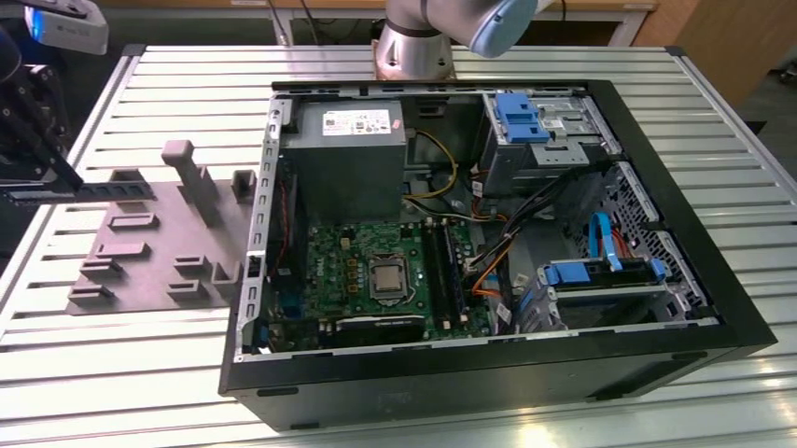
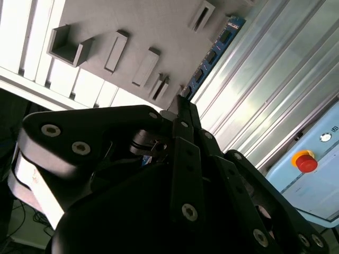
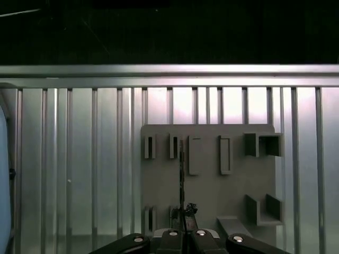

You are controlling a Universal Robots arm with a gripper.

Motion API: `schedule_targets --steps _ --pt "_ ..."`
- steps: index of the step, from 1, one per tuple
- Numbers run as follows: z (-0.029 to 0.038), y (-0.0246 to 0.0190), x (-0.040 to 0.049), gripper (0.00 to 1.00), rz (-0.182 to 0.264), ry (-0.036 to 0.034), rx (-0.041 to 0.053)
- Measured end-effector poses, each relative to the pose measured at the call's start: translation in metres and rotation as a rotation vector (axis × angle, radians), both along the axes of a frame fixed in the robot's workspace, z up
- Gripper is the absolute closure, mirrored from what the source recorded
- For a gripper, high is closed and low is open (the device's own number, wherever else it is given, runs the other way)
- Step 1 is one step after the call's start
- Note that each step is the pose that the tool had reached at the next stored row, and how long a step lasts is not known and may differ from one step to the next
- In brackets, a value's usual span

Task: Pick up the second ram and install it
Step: 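Pick up the second ram and move it above second insertion slot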

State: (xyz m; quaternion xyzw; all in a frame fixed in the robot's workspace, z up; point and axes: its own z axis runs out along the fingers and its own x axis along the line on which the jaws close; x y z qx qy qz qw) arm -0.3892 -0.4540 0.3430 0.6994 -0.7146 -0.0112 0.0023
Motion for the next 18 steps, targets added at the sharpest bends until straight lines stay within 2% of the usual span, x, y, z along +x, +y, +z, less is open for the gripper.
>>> schedule_targets --steps 12,18 --pt "0.012 0.0 0.0 0.89 0.0 0.0 0.0" --pt "0.0202 0.0 0.0 0.89 0.0 0.0 0.0"
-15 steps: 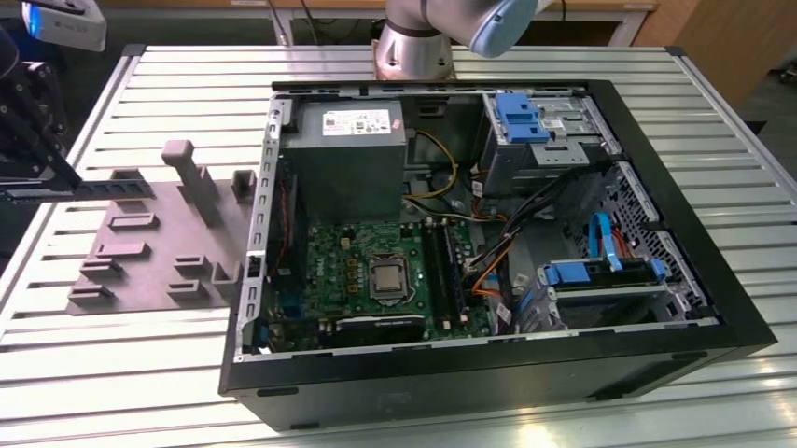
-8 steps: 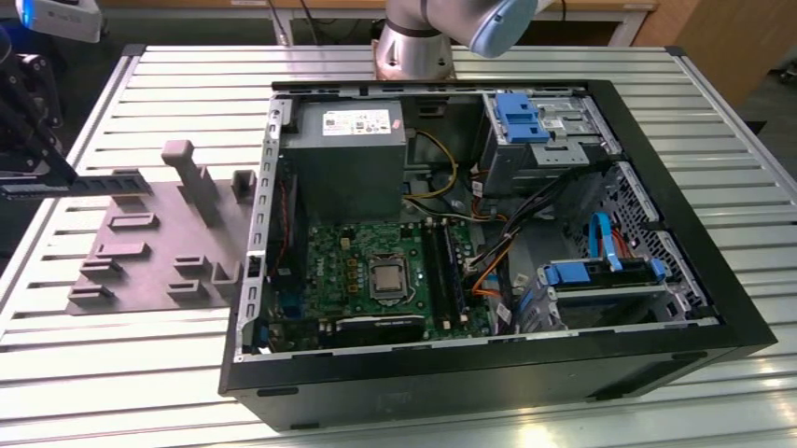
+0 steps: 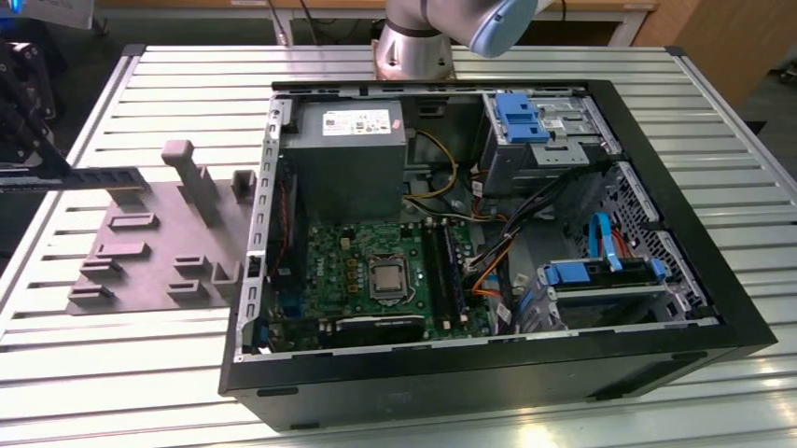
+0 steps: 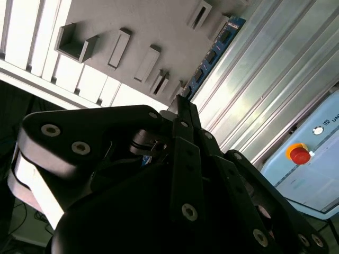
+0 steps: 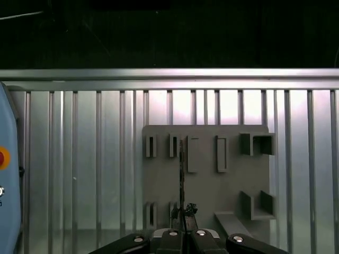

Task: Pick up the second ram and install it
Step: 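Pick up the second ram and move it above second insertion slot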

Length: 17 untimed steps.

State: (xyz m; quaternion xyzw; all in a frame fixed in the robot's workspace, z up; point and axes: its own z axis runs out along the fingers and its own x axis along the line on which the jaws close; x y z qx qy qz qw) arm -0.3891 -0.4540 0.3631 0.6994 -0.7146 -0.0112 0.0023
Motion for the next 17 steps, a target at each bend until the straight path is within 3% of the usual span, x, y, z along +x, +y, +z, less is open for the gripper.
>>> schedule_targets --steps 17 --pt "0.0215 0.0 0.0 0.89 0.0 0.0 0.0"
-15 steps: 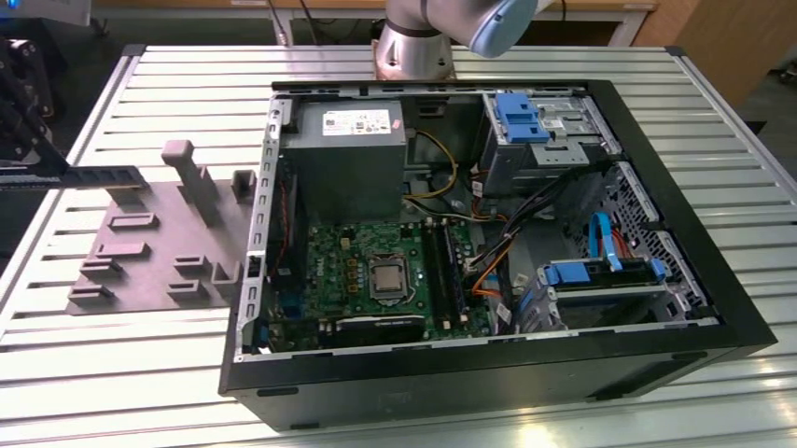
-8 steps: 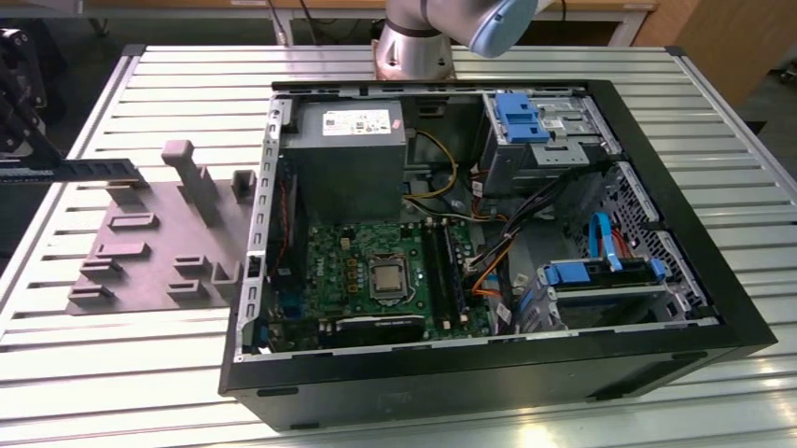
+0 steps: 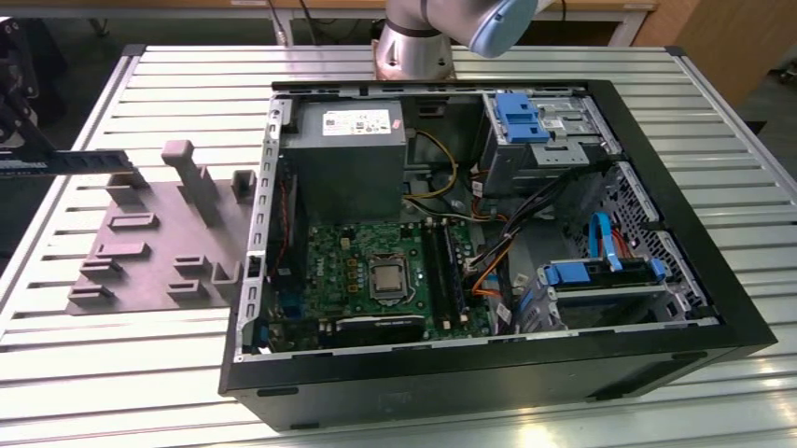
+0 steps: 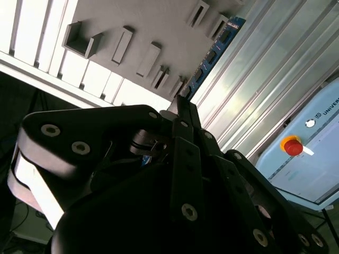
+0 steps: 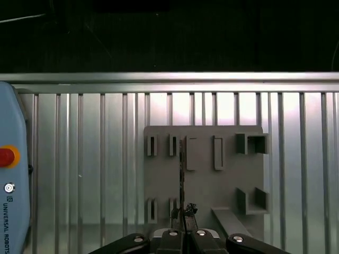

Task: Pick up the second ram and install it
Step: 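Pick up the second ram and move it above second insertion slot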

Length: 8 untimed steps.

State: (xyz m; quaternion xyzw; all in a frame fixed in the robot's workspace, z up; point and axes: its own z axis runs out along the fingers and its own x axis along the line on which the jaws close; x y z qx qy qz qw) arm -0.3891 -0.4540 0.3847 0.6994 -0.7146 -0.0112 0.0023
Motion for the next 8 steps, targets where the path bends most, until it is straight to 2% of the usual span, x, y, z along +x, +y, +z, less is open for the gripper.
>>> schedule_targets --steps 8 --pt "0.0094 0.0 0.0 0.89 0.0 0.0 0.0"
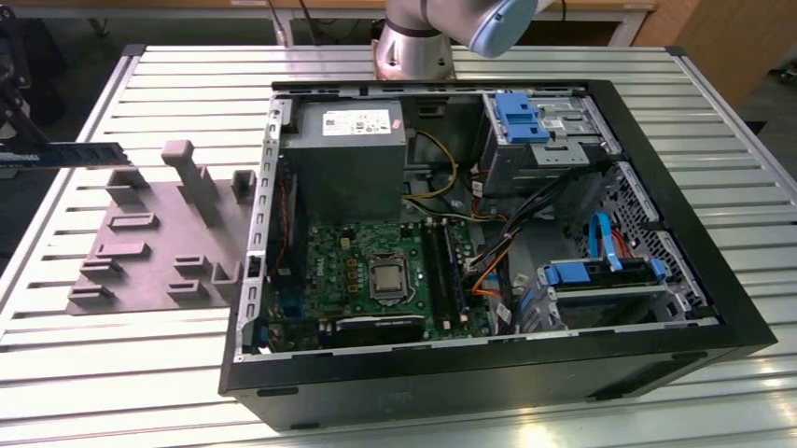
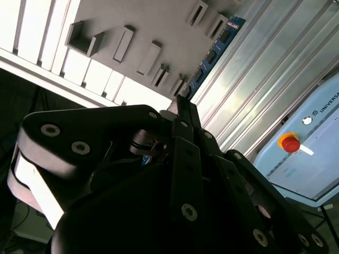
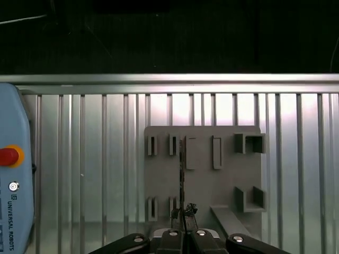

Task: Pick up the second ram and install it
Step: 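Pick up the second ram and move it above second insertion slot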

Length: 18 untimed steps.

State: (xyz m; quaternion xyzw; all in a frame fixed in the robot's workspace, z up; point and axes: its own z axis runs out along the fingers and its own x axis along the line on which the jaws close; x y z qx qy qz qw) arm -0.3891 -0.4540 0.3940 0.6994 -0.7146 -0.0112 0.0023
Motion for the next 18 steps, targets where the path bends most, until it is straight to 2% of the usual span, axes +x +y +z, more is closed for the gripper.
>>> schedule_targets --steps 14,18 --pt "0.0166 0.0 0.0 0.89 0.0 0.0 0.0001" --pt "0.0189 0.0 0.0 0.89 0.0 -0.0001 0.0001"
